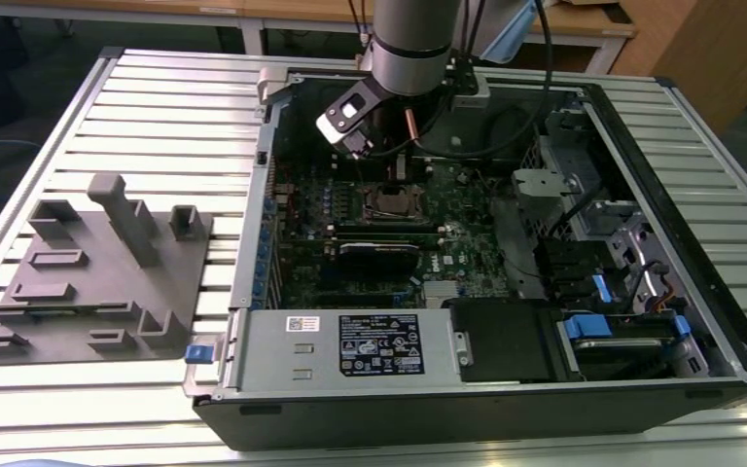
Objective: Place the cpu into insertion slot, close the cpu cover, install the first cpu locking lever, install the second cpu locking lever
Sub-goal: 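Close the cpu cover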
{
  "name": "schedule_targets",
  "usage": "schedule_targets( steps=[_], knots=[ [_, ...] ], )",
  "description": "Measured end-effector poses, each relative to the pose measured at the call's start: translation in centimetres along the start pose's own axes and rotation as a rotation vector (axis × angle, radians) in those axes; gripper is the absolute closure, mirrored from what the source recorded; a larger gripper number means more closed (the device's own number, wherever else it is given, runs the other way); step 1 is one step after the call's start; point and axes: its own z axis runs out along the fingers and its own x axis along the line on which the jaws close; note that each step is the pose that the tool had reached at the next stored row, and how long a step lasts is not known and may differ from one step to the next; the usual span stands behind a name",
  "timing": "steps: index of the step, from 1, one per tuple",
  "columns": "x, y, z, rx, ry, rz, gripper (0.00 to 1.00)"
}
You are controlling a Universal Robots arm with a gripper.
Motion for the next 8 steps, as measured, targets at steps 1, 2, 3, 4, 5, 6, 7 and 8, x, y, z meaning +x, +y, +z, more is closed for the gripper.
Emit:
schedule_targets(
  steps=[1,2,3,4,5,6,7,8],
  knots=[
    [0.00,0.00,0.00,0.0000,0.0001,-0.006,0.90],
    [0.00,0.00,0.00,0.0002,0.0004,-0.016,0.90],
    [0.01,-0.01,0.01,0.0005,0.0008,-0.030,0.90],
    [0.00,-0.01,0.01,0.0009,0.0012,-0.046,0.90],
    [0.00,-0.01,0.00,0.0013,0.0015,-0.062,0.90],
    [0.00,0.00,0.00,0.0016,0.0019,-0.079,0.90],
    [0.00,-0.01,0.00,0.0020,0.0023,-0.095,0.90],
    [0.00,0.00,0.01,0.0023,0.0027,-0.112,0.90]
  ],
)
